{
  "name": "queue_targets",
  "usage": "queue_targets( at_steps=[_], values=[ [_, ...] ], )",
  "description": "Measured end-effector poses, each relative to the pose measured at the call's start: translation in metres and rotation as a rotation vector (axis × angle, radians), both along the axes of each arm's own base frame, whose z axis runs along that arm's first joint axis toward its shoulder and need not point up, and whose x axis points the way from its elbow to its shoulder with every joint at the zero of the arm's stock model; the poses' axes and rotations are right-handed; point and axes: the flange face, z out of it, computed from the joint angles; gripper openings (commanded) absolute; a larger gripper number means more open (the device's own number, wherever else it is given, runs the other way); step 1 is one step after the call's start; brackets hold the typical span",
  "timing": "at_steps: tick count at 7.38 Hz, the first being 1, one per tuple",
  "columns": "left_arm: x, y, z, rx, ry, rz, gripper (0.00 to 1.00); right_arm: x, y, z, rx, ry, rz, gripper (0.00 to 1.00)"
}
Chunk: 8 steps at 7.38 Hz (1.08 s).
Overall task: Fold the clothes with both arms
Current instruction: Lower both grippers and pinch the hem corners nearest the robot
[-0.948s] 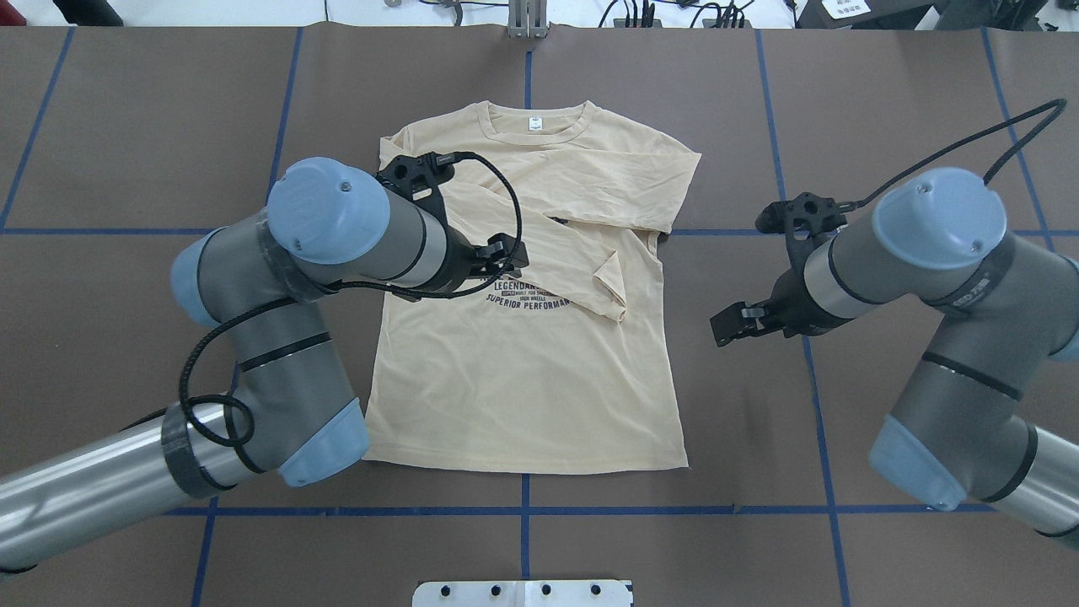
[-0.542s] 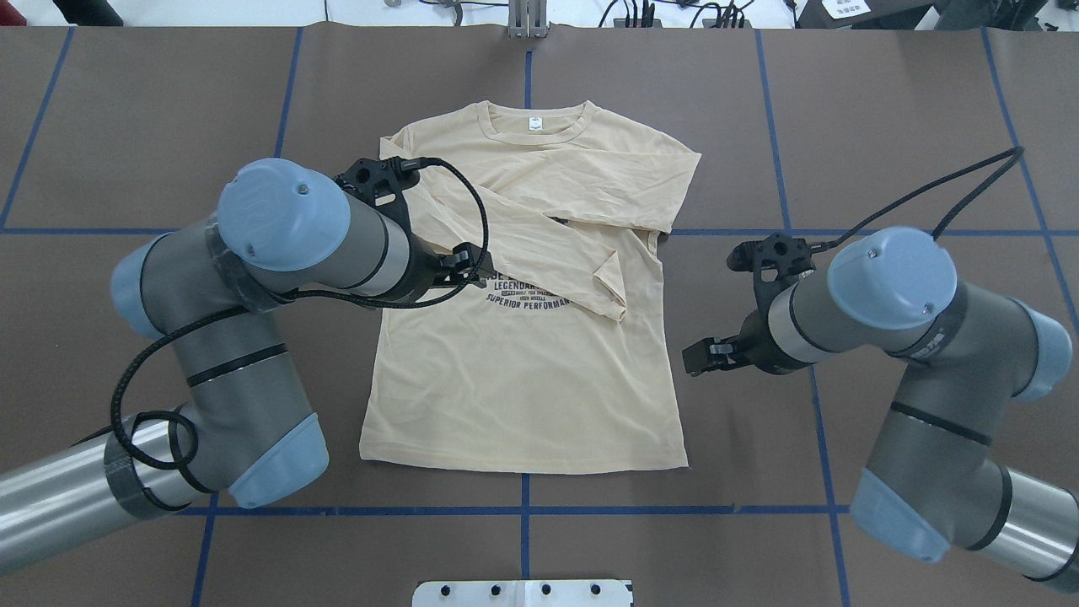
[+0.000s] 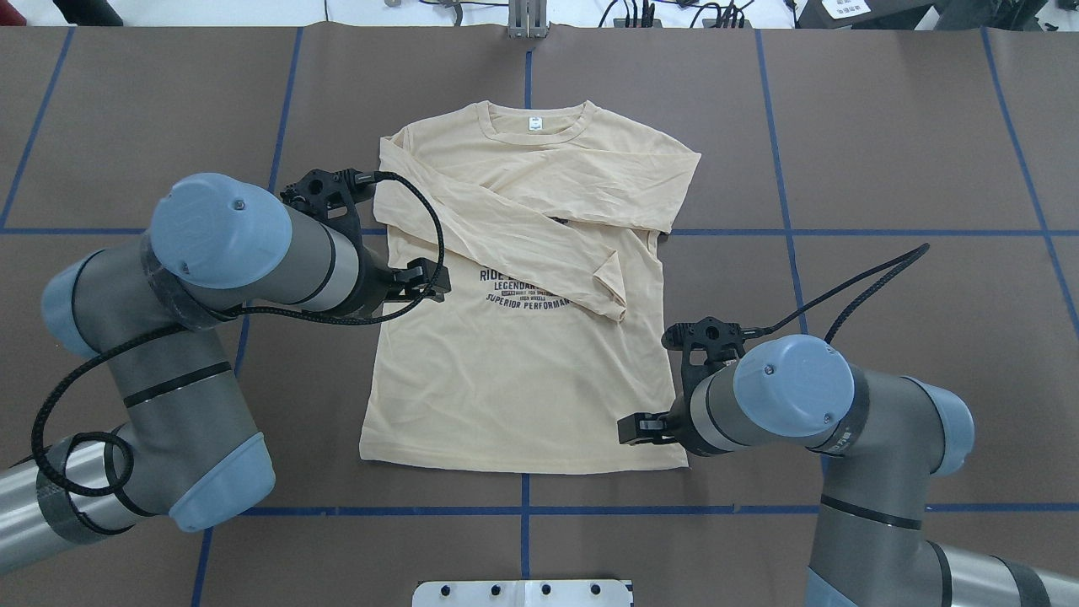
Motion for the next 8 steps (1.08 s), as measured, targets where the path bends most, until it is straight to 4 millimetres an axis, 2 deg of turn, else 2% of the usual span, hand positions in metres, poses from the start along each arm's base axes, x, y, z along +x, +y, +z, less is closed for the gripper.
queue_targets(
  at_steps=[3,5,6,8],
  values=[
    [0.000,0.001,0.000,0.001,0.001,0.002,1.00,-0.008,0.001,0.014,-0.014,0.028,-0.008,0.92],
    [0.001,0.001,0.000,0.001,0.002,0.002,1.00,-0.012,0.000,0.019,-0.020,0.041,-0.010,0.82],
    [0.001,0.001,0.000,0.002,0.002,0.001,1.00,-0.012,0.000,0.021,-0.022,0.044,-0.011,0.74],
    [0.001,0.001,0.000,0.004,0.003,0.001,1.00,-0.012,0.001,0.026,-0.027,0.051,-0.013,0.66]
  ],
)
